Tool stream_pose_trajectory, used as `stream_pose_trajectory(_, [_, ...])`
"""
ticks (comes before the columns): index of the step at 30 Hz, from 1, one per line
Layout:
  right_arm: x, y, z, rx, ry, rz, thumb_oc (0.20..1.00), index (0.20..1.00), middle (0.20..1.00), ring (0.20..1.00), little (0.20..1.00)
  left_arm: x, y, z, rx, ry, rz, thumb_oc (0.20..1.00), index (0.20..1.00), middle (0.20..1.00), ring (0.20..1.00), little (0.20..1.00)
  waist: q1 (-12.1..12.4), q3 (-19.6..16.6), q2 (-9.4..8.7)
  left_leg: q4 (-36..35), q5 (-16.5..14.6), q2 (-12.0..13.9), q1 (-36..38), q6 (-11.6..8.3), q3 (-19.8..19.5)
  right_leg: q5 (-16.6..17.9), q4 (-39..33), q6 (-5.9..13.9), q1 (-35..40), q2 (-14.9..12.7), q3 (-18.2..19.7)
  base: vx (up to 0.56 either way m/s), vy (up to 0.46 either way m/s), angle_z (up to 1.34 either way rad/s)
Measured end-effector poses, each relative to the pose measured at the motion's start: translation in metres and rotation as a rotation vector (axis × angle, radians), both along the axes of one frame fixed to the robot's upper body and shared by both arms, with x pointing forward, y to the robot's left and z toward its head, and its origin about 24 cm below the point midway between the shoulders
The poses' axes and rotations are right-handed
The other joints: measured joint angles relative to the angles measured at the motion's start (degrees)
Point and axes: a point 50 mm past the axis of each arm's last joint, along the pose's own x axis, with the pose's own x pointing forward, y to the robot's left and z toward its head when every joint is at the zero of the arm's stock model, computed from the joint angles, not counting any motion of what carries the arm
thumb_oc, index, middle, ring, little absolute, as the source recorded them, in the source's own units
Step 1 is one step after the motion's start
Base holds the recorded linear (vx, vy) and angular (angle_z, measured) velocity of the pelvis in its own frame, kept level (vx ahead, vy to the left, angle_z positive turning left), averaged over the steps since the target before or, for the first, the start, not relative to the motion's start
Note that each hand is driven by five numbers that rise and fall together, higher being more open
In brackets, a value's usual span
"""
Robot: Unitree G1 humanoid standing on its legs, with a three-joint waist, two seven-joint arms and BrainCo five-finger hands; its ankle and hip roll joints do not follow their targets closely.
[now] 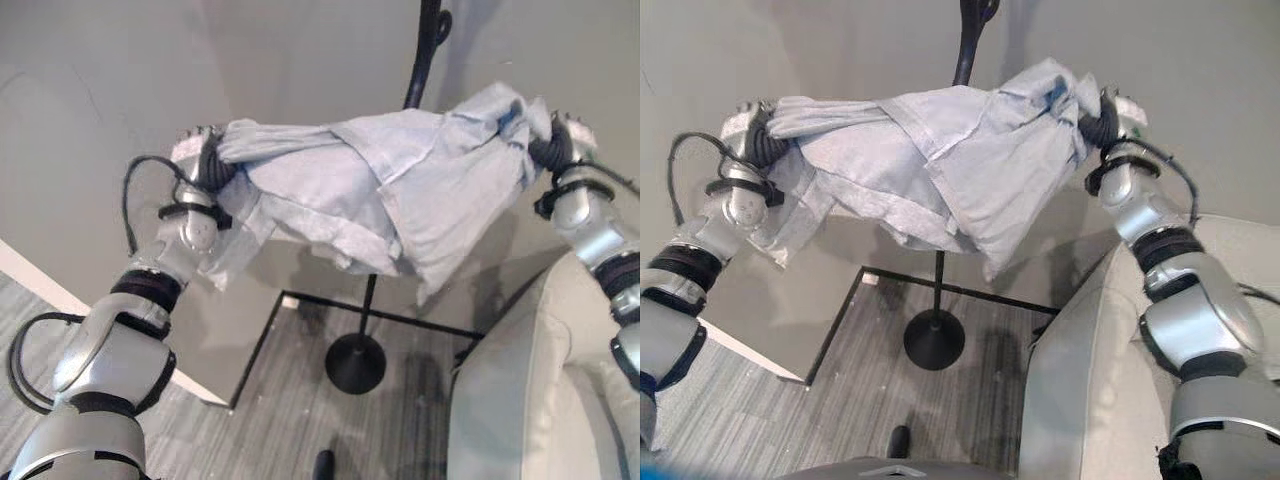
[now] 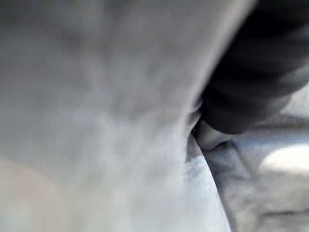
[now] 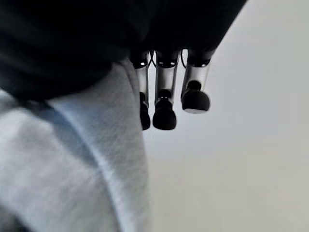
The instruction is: Hang the clothes on the sofa on the clothes rack.
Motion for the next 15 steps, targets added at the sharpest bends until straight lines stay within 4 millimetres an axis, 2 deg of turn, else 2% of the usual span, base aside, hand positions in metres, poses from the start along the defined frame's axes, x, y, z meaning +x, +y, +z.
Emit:
stream_pose_trajectory(2, [0.001, 0.012, -0.027, 0.039, 0.067, 0.013, 0.2, 0.2, 0.2, 0.2, 0.2, 0.001, -0.018, -0.027, -0.054, 0.073, -0.03, 0.2, 0.2, 0.2, 0.2, 0.2, 0.3, 0.1, 0.11, 0.0, 0.3, -0.1, -1.3, 0.35, 0.3, 0.3, 0.0, 0.11, -1.3, -0.2, 0.0, -0.09, 0.042, -0.05])
stream_pose_trajectory(10, [0.0, 0.041, -0.056, 0.164, 0.1, 0.059, 0.2, 0.2, 0.2, 0.2, 0.2, -0.005, -0.05, -0.067, -0.26, 0.133, -0.072, 0.2, 0.2, 0.2, 0.2, 0.2, 0.8, 1.8, 0.28, 0.0, 0.1, -0.1, -2.3, 0.08, 1.0, 1.1, 0.3, 0.32, -2.9, -0.3, 0.1, -0.03, 0.019, -0.06])
stream_pose_trajectory(15, [-0.013, 0.063, -0.081, 0.259, 0.116, 0.115, 0.2, 0.2, 0.2, 0.2, 0.2, -0.025, -0.077, -0.098, -0.463, 0.158, -0.128, 0.2, 0.2, 0.2, 0.2, 0.2, 1.6, 2.2, 0.24, 0.0, 0.2, -0.2, -2.2, 0.13, 1.1, 1.2, 0.4, 0.25, -2.8, -0.3, 0.1, 0.0, 0.0, 0.0])
